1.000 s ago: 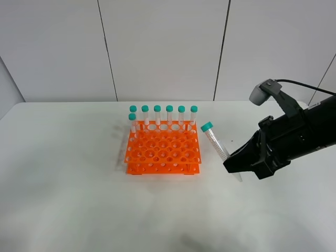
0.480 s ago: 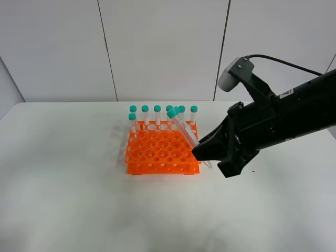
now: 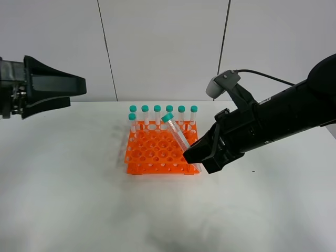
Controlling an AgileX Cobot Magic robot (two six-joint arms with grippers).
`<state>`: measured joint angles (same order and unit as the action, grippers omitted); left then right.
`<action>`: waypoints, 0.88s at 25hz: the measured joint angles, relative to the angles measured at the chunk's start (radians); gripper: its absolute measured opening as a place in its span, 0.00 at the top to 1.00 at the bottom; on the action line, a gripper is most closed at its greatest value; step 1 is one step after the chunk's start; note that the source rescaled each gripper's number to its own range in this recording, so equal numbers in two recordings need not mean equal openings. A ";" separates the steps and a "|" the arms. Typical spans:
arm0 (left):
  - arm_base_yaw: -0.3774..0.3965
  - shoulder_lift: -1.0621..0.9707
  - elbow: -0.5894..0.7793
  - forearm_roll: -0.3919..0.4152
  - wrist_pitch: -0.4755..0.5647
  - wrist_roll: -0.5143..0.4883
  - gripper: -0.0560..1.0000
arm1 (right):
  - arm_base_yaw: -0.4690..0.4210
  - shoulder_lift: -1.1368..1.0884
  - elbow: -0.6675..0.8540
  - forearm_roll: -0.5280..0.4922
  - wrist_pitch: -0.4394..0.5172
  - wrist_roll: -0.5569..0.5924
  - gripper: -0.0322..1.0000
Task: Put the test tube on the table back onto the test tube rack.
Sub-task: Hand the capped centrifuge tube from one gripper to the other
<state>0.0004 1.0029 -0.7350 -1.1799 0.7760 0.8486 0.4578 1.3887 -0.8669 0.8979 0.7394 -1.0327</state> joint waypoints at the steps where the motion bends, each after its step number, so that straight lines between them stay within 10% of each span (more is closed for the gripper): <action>1: 0.000 0.037 0.000 -0.044 0.000 0.032 0.02 | 0.000 0.000 -0.001 0.007 0.000 -0.006 0.95; 12: -0.284 0.283 -0.018 -0.298 -0.205 0.161 0.03 | 0.000 0.005 -0.029 0.037 0.005 -0.013 0.95; 22: -0.443 0.464 -0.141 -0.352 -0.218 0.195 0.03 | 0.000 0.005 -0.029 0.037 0.013 -0.013 0.95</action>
<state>-0.4428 1.4671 -0.8762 -1.5317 0.5581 1.0438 0.4578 1.3938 -0.8963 0.9348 0.7521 -1.0461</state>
